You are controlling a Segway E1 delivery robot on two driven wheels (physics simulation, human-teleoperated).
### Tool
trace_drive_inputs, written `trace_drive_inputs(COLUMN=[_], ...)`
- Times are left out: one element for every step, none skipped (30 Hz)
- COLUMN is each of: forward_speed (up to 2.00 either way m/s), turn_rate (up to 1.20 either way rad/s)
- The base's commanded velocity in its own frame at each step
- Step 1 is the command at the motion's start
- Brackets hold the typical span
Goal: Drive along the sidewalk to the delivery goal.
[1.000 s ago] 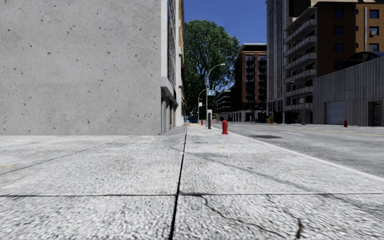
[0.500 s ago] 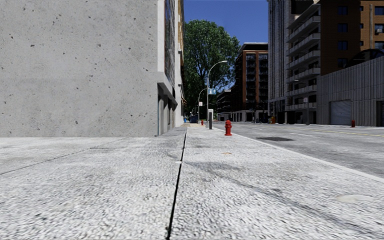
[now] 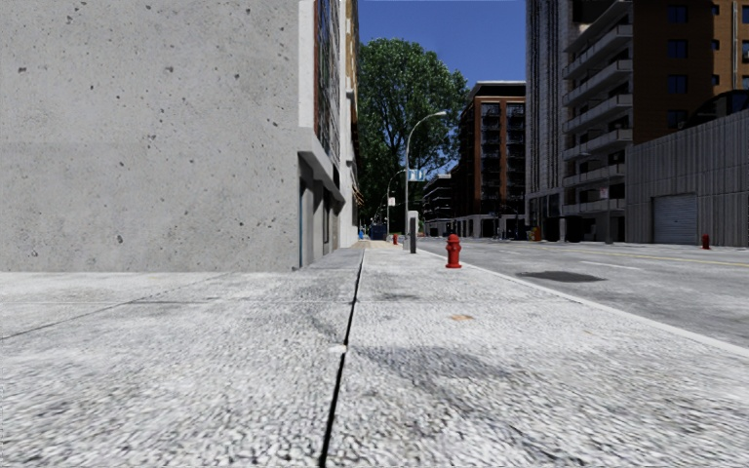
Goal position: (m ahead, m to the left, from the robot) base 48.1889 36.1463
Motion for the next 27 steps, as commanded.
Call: trace_drive_inputs(forward_speed=[2.0, 2.0, 2.0, 2.0, 2.0, 2.0, 2.0, 2.0, 2.0, 2.0, 2.0, 2.0, 2.0, 2.0, 2.0, 2.0, 2.0, 2.0, 2.0, 2.0, 2.0, 2.0, 2.0, 2.0, 2.0, 2.0, 2.0], turn_rate=[0.0, 0.0, 0.0, 0.0, 0.0, 0.0, 0.0, 0.0, 0.0, 0.0, 0.0, 0.0, 0.0, 0.0, 0.0, 0.0, 0.0, 0.0, 0.0, 0.0, 0.0, 0.0, 0.0, 0.0, 0.0, 0.0, 0.0])
